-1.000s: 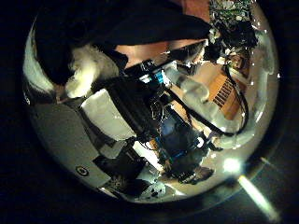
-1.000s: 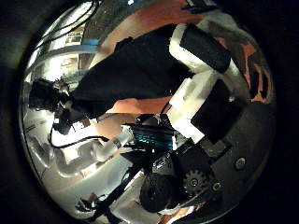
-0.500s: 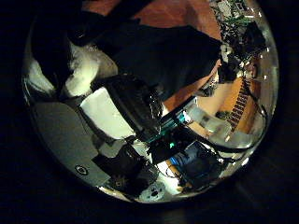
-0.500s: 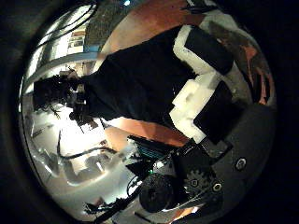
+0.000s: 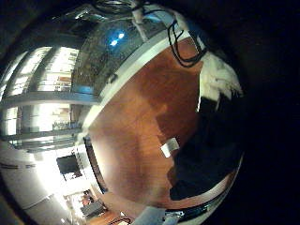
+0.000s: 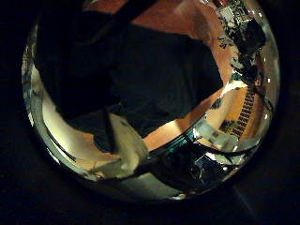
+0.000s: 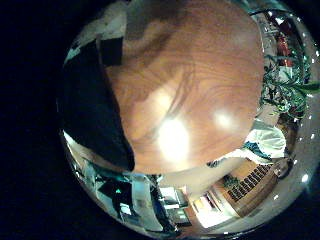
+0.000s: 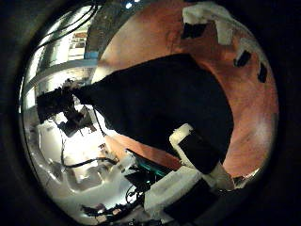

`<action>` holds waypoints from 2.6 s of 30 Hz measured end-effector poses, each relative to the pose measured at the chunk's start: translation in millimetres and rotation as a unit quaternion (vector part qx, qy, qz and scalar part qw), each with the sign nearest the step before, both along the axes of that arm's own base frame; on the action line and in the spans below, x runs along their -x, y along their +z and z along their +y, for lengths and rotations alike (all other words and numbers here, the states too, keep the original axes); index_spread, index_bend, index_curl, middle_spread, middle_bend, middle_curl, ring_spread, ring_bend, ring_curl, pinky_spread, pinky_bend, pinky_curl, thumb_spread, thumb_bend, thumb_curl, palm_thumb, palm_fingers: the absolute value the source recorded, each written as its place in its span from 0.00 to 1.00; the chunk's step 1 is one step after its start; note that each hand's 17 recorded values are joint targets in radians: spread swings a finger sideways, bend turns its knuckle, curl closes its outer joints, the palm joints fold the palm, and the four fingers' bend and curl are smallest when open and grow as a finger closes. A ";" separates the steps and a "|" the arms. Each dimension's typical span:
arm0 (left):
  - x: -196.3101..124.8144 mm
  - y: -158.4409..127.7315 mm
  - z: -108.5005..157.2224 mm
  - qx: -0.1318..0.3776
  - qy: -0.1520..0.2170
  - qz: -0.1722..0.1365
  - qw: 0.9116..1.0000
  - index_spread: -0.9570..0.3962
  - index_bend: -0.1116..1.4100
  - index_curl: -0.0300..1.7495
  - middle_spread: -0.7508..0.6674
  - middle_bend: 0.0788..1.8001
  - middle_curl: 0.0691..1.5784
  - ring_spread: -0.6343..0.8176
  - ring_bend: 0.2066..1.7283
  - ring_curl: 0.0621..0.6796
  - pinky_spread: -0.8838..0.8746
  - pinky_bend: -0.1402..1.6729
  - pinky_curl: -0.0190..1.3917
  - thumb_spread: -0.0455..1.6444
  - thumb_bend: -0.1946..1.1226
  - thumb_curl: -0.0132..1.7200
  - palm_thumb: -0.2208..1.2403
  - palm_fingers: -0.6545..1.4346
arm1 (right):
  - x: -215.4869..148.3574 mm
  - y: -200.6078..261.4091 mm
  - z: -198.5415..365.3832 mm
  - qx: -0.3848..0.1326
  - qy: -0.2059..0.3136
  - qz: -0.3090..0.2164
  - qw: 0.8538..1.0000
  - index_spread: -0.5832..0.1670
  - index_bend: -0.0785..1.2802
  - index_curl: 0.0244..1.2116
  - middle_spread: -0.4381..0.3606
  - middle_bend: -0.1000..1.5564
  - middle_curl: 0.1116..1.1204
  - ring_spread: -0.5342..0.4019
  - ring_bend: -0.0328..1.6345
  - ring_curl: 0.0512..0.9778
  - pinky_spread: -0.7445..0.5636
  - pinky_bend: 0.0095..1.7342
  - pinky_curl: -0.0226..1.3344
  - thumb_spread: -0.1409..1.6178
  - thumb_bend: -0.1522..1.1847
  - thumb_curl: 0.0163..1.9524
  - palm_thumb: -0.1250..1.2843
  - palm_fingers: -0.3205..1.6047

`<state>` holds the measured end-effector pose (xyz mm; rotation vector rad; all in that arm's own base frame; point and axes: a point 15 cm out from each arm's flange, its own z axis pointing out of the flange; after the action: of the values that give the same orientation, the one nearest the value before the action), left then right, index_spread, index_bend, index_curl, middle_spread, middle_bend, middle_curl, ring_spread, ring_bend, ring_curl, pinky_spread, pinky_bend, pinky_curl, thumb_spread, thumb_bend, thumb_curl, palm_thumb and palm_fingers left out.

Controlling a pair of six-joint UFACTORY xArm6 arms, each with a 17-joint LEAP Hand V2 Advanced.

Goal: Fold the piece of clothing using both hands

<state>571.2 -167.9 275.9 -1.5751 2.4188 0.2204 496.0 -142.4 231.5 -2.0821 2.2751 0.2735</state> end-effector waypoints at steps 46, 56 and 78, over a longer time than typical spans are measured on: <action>163.5 -108.6 68.7 -0.011 -0.015 0.117 0.993 0.47 0.57 0.43 0.47 0.11 0.26 0.50 0.21 0.21 0.61 0.18 0.23 0.70 0.22 0.22 0.61 0.55 | 122.8 -67.1 36.7 0.039 0.148 0.118 0.981 0.27 0.17 0.24 0.40 0.20 0.25 0.58 0.27 0.24 0.80 0.20 0.26 0.72 0.10 0.17 0.51 0.24; 162.9 -84.1 114.7 -0.037 0.008 0.113 0.993 0.39 0.62 0.45 0.41 0.12 0.28 0.45 0.21 0.21 0.60 0.18 0.22 0.73 0.17 0.22 0.65 0.54 | 136.5 -82.2 35.3 0.093 0.162 0.153 0.970 0.29 0.17 0.23 0.41 0.20 0.25 0.57 0.26 0.24 0.80 0.18 0.25 0.70 0.10 0.17 0.52 0.26; 177.9 -45.6 107.1 0.048 -0.014 0.128 0.990 0.48 0.40 0.43 0.55 0.07 0.26 0.54 0.26 0.23 0.66 0.23 0.24 0.74 0.14 0.24 0.51 0.47 | 140.2 -103.9 35.5 0.146 0.153 0.155 0.965 0.19 0.27 0.29 0.21 0.29 0.34 0.22 0.48 0.35 0.31 0.35 0.26 0.66 0.11 0.21 0.68 0.75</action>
<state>393.2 -60.8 230.3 -1.6409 2.6807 0.3249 355.8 -106.9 127.6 -2.7240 2.2591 0.3109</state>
